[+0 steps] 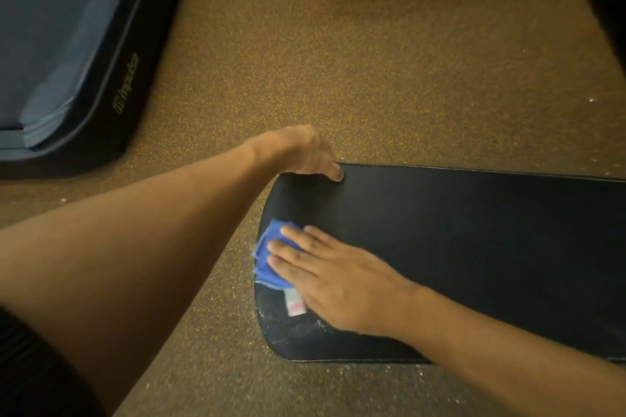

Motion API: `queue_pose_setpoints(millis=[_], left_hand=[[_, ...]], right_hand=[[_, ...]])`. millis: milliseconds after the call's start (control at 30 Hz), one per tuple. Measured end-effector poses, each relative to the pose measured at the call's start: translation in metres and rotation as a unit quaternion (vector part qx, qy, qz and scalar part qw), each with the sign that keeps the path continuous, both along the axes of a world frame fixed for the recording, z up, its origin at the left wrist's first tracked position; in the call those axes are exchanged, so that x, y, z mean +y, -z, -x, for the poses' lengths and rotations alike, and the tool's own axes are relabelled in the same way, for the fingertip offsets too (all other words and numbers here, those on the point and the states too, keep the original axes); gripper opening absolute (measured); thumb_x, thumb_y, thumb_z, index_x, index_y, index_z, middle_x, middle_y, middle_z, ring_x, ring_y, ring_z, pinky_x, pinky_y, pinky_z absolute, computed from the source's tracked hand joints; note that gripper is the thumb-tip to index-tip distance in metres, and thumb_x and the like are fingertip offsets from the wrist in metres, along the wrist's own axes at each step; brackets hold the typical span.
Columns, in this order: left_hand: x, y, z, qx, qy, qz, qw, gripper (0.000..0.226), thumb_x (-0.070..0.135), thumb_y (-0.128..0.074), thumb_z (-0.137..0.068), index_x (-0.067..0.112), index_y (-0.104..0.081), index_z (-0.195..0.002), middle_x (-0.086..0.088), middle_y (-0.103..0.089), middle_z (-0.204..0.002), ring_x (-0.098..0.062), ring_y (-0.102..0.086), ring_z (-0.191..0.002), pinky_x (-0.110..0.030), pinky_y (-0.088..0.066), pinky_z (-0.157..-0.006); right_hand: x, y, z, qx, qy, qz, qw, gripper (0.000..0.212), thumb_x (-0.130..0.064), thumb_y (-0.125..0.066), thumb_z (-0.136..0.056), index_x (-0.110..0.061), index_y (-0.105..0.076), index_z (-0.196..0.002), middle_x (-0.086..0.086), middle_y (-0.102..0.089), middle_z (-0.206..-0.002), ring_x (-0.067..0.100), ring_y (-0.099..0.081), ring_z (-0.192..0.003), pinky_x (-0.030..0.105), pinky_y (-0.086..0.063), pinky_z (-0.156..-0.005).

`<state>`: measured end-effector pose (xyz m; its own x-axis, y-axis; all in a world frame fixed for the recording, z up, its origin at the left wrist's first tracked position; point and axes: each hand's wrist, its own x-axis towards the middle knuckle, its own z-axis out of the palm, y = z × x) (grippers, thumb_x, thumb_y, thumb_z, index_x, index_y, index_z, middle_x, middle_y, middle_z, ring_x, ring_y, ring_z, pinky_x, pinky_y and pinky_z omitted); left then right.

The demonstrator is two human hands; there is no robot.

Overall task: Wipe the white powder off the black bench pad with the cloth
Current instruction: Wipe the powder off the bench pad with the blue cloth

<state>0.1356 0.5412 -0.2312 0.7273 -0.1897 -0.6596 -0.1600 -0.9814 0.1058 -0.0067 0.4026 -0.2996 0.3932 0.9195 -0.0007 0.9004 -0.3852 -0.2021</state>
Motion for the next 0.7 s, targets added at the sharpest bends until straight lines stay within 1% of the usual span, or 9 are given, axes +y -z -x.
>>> queue_pose_setpoints(millis=[33, 100, 200, 267, 300, 367, 467, 600, 700], left_hand=[[-0.001, 0.002, -0.001, -0.009, 0.007, -0.010, 1.000, 0.041, 0.051, -0.057, -0.095, 0.018, -0.069, -0.117, -0.006, -0.067, -0.119, -0.025, -0.061, -0.110, -0.026, -0.048, -0.083], [-0.001, 0.003, 0.003, -0.019, -0.011, -0.003, 1.000, 0.042, 0.051, -0.056, -0.095, 0.015, -0.070, -0.113, -0.010, -0.068, -0.120, -0.029, -0.061, -0.115, -0.033, -0.048, -0.092], [0.004, 0.013, 0.004, -0.014, -0.059, 0.035, 0.998, 0.038, 0.054, -0.062, -0.089, 0.018, -0.071, -0.094, -0.009, -0.071, -0.096, -0.030, -0.065, -0.097, -0.036, -0.052, -0.084], [0.008, 0.017, 0.003, -0.027, -0.068, 0.040, 0.997, 0.036, 0.056, -0.063, -0.087, 0.021, -0.069, -0.092, -0.003, -0.064, -0.083, -0.030, -0.063, -0.095, -0.034, -0.050, -0.081], [0.008, 0.016, 0.003, -0.032, -0.064, 0.043, 0.997, 0.035, 0.057, -0.063, -0.087, 0.023, -0.069, -0.095, 0.000, -0.062, -0.085, -0.029, -0.062, -0.099, -0.034, -0.049, -0.082], [0.007, 0.014, 0.004, -0.033, -0.048, 0.045, 0.997, 0.041, 0.055, -0.060, -0.091, 0.021, -0.071, -0.111, -0.002, -0.064, -0.102, -0.029, -0.060, -0.112, -0.032, -0.047, -0.089], [0.009, 0.014, 0.008, -0.042, -0.048, 0.045, 0.997, 0.046, 0.056, -0.058, -0.092, 0.020, -0.069, -0.120, -0.008, -0.066, -0.121, -0.030, -0.059, -0.118, -0.032, -0.046, -0.092], [0.009, 0.020, 0.013, -0.063, -0.062, 0.048, 0.995, 0.047, 0.059, -0.060, -0.089, 0.027, -0.070, -0.122, -0.006, -0.067, -0.118, -0.031, -0.061, -0.114, -0.036, -0.051, -0.095], [0.007, 0.019, 0.013, -0.073, -0.058, 0.049, 0.994, 0.045, 0.057, -0.060, -0.090, 0.025, -0.070, -0.121, -0.007, -0.063, -0.110, -0.031, -0.061, -0.113, -0.034, -0.050, -0.091]], right_hand=[[-0.007, 0.005, -0.012, -0.027, 0.001, 0.000, 1.000, 0.058, -0.028, -0.041, -0.098, -0.006, -0.035, -0.152, 0.012, -0.032, -0.161, 0.031, -0.019, -0.151, 0.047, -0.022, -0.121], [-0.007, 0.008, -0.035, -0.032, 0.050, 0.027, 0.998, 0.060, -0.031, -0.032, -0.095, -0.005, -0.038, -0.149, 0.014, -0.037, -0.158, 0.034, -0.025, -0.149, 0.049, -0.026, -0.118], [0.023, 0.007, -0.042, -0.024, 0.141, 0.020, 0.990, 0.063, -0.030, -0.023, -0.096, -0.001, -0.032, -0.151, 0.017, -0.031, -0.159, 0.038, -0.018, -0.149, 0.050, -0.019, -0.120], [0.038, 0.007, -0.021, -0.029, 0.134, 0.000, 0.991, 0.059, -0.028, -0.031, -0.099, -0.001, -0.029, -0.152, 0.016, -0.029, -0.160, 0.037, -0.014, -0.150, 0.049, -0.016, -0.121], [0.035, 0.005, -0.008, -0.025, 0.105, -0.003, 0.994, 0.058, -0.026, -0.037, -0.099, -0.002, -0.030, -0.151, 0.015, -0.030, -0.159, 0.036, -0.015, -0.150, 0.048, -0.015, -0.121], [0.013, 0.002, 0.016, -0.012, 0.025, -0.004, 1.000, 0.059, -0.025, -0.044, -0.099, -0.004, -0.030, -0.152, 0.014, -0.028, -0.161, 0.034, -0.012, -0.152, 0.047, -0.013, -0.122], [-0.029, 0.003, 0.016, -0.005, -0.044, 0.010, 0.999, 0.058, -0.028, -0.040, -0.101, -0.008, -0.029, -0.154, 0.010, -0.025, -0.163, 0.028, -0.007, -0.153, 0.043, -0.009, -0.123], [-0.022, 0.005, -0.017, -0.023, 0.037, 0.034, 0.998, 0.059, -0.030, -0.030, -0.099, -0.005, -0.032, -0.153, 0.013, -0.029, -0.161, 0.032, -0.014, -0.152, 0.047, -0.019, -0.121], [0.022, 0.007, -0.003, -0.020, 0.107, -0.005, 0.994, 0.058, -0.027, -0.035, -0.099, -0.003, -0.031, -0.152, 0.015, -0.029, -0.161, 0.036, -0.014, -0.151, 0.049, -0.018, -0.121]])
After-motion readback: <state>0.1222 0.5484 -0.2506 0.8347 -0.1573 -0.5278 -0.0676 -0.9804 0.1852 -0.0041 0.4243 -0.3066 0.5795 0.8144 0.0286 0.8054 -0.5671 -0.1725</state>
